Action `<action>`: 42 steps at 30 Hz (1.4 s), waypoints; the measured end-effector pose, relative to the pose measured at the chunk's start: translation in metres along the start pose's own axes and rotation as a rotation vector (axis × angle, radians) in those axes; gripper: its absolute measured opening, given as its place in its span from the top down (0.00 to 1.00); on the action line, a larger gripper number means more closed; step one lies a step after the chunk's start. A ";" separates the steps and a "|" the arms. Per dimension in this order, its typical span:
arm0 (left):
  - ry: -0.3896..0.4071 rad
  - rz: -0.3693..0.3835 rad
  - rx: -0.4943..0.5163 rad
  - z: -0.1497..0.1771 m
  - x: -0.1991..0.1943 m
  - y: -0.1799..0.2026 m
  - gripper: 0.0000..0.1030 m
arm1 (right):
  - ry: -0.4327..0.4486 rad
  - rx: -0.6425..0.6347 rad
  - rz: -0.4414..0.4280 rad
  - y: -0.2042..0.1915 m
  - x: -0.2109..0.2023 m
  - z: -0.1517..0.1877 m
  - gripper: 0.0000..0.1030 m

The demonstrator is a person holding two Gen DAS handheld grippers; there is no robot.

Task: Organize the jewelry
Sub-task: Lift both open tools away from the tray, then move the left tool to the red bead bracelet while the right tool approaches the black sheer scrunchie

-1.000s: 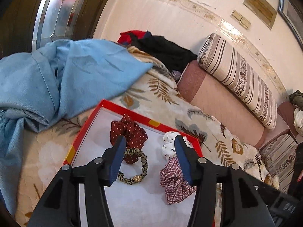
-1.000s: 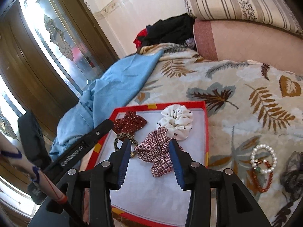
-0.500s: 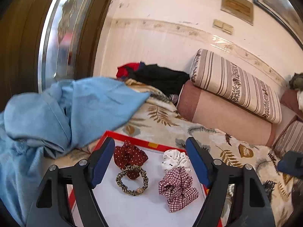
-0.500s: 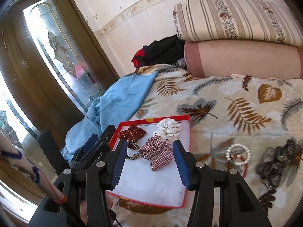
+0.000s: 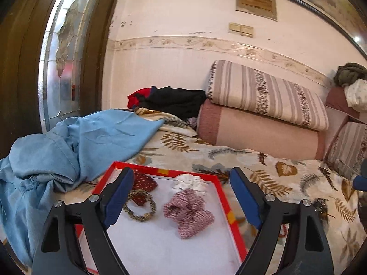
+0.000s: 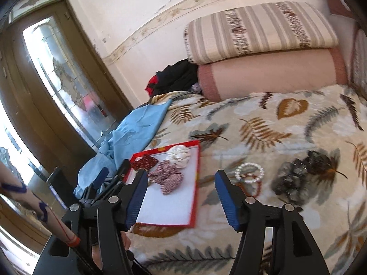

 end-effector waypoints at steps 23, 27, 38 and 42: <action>-0.110 0.201 0.117 0.021 -0.020 0.118 0.16 | 0.085 0.281 0.066 0.176 -0.038 -0.002 0.36; -0.170 0.275 0.189 0.036 -0.010 0.153 0.16 | 0.103 0.321 0.077 0.201 -0.039 -0.010 0.36; -0.335 0.466 0.353 0.095 0.030 0.235 0.18 | 0.049 0.426 0.041 0.247 -0.021 -0.002 0.36; -0.388 0.514 0.400 0.115 0.040 0.251 0.34 | 0.031 0.417 0.034 0.242 -0.021 0.003 0.36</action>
Point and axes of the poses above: each gripper's, at about its wrist camera, not at the fingertips, and x roughly the way its jaws point, y to its right, z to its underside, the point moved 10 cm from there along x, roughly the way its jaws point, and after that the axes turned 7 degrees about x, right-handed, at the moved point
